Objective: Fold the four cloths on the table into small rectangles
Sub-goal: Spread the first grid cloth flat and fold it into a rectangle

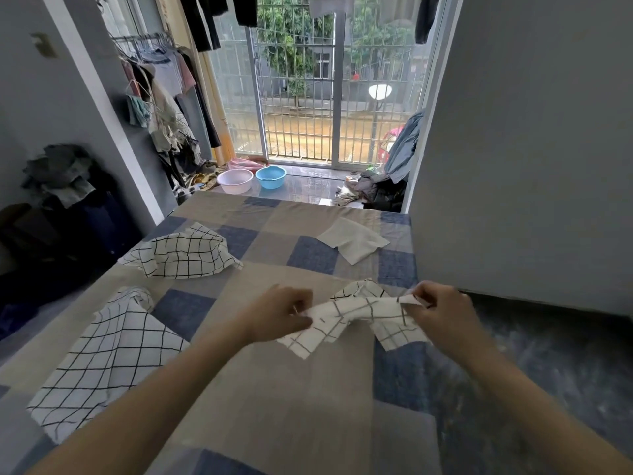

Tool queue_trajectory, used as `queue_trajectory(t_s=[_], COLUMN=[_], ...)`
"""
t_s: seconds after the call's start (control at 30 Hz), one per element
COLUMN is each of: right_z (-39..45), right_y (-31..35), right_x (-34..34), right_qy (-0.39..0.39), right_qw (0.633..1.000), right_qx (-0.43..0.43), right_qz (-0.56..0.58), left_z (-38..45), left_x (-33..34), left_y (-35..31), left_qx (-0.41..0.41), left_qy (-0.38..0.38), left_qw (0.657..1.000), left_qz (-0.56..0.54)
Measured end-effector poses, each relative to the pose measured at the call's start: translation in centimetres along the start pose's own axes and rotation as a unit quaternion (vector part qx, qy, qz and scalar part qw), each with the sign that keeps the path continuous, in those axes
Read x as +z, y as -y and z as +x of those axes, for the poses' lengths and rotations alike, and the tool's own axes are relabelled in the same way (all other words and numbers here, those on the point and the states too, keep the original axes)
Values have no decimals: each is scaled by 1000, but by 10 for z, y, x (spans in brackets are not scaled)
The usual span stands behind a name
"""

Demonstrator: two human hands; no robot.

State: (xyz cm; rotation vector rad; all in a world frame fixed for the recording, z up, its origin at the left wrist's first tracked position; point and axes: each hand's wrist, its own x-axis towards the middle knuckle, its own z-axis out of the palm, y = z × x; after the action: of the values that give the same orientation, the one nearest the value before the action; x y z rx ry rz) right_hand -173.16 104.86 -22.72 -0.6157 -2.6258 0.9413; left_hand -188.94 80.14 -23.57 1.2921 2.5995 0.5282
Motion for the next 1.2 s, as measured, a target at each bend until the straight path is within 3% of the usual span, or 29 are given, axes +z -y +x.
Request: queue_trajectory(t_s=[0.17, 0.27, 0.37, 0.43, 0.53, 0.63, 0.73, 0.8, 0.87, 0.97, 1.0, 1.13, 1.2], right_z=[10, 11, 10, 10, 11, 11, 9, 9, 7, 2, 0, -2, 5], right_y=[4, 4, 13, 24, 38, 42, 40, 34, 30, 33, 33, 30, 31], right_x=[-32, -47, -63, -77, -98, -111, -114, -110, -104, -93, -90, -78, -69], right_qy=[-64, -66, -88, -77, 25, 167, 379, 461, 537, 646, 665, 681, 636], right_qw=[992, 988, 983, 982, 983, 970, 894, 850, 797, 704, 689, 683, 738], right_qx=[10, -6, -60, -98, -104, -91, -57, -11, -1, -18, -7, 29, 48], right_qz=[107, 138, 151, 142, 148, 151, 232, 256, 276, 293, 288, 263, 219], left_z=[13, 15, 10, 4, -7, -21, -28, -33, -38, -51, -55, -64, -59], left_x=[-36, -54, -72, -87, -108, -125, -127, -125, -119, -109, -106, -103, -101], left_y=[10, 7, 1, -7, -18, -25, -8, 2, 9, 15, 17, 26, 32], left_qx=[-6, -18, -29, -39, -30, -67, -60, -37, -20, 7, 7, 16, -17], left_qy=[-39, -82, -138, -136, -54, 22, 121, 160, 221, 353, 385, 463, 440], left_qw=[998, 989, 956, 923, 858, 848, 864, 864, 839, 772, 758, 745, 779], left_qz=[-40, -123, -258, -358, -510, -525, -484, -476, -497, -528, -527, -480, -447])
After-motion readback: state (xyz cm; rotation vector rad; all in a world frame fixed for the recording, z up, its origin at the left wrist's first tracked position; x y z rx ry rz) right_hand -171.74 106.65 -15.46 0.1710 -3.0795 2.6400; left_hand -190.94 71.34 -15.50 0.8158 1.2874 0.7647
